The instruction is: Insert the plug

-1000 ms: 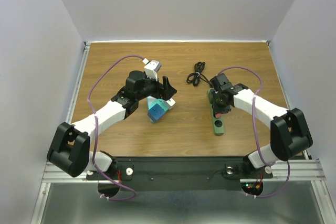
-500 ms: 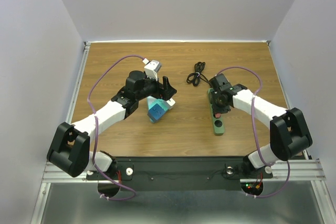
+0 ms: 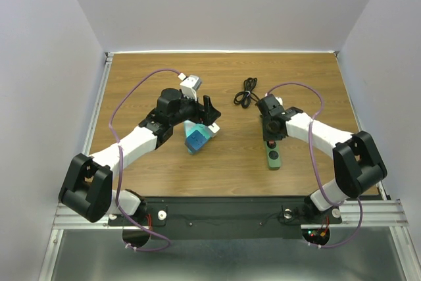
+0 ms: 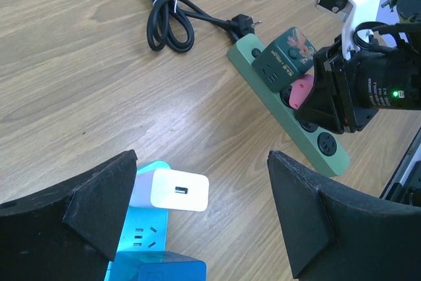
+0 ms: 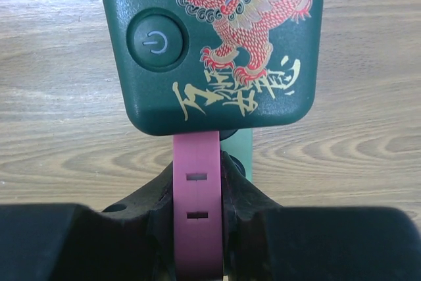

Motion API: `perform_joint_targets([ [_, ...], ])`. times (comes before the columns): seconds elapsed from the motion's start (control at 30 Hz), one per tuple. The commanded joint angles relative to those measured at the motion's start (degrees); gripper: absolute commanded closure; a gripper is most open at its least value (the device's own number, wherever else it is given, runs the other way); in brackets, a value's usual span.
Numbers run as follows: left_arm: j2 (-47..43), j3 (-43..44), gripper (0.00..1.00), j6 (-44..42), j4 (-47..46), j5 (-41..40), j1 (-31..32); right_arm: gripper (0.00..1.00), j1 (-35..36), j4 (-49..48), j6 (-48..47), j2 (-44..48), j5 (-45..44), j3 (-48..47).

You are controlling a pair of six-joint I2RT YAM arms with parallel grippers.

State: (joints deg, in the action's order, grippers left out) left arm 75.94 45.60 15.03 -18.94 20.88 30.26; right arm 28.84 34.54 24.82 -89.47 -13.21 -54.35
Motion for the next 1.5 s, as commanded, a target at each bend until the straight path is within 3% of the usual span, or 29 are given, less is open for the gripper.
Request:
perform_joint_targets([
  [0.0, -2.38, 0.01, 0.08, -1.05, -1.28, 0.91, -0.29, 1.0, 2.88, 4.21, 5.85, -6.07, 7.32, 8.73],
  [0.33, -3.17, -0.6, 0.08, -0.79, -1.72, 1.0, -0.29, 1.0, 3.85, 5.71, 7.7, -0.8, 7.59, 7.24],
  [0.53, -2.55, 0.18, 0.08, 1.23, -1.54, -1.19, 0.5, 0.99, 4.03, 9.22, 7.35, 3.6, 3.82, -4.35],
  [0.7, -0.63, 2.46, 0.08, 2.46, 0.13, -6.55, 7.6, 1.0, 4.03, 11.24, 5.24, 5.0, 0.82, -10.68],
  [0.9, 5.26, 6.07, 0.08, 8.6, -3.38, -10.42, 15.34, 1.0, 2.63, 11.51, 3.31, 8.34, -6.38, -9.12],
  [1.1, 17.29, 15.73, 0.08, 12.21, -4.44, -13.32, 20.71, 1.0, -9.75, 6.94, -1.52, 13.97, -8.32, -6.65],
  [1.23, 25.38, 26.95, 0.07, 13.54, -1.02, -15.08, 22.73, 1.0, -16.87, 2.91, -4.16, 15.38, -6.48, -7.35],
  [1.3, 30.2, 33.8, 0.01, 12.84, 3.37, -18.33, 23.52, 1.0, -18.02, 2.02, -4.51, 15.12, -5.34, -7.53],
  [1.47, 39.52, 44.38, 0.01, 11.52, 12.05, -22.27, 24.84, 1.0, -20.66, -0.44, -5.48, 15.99, -1.65, -7.0],
])
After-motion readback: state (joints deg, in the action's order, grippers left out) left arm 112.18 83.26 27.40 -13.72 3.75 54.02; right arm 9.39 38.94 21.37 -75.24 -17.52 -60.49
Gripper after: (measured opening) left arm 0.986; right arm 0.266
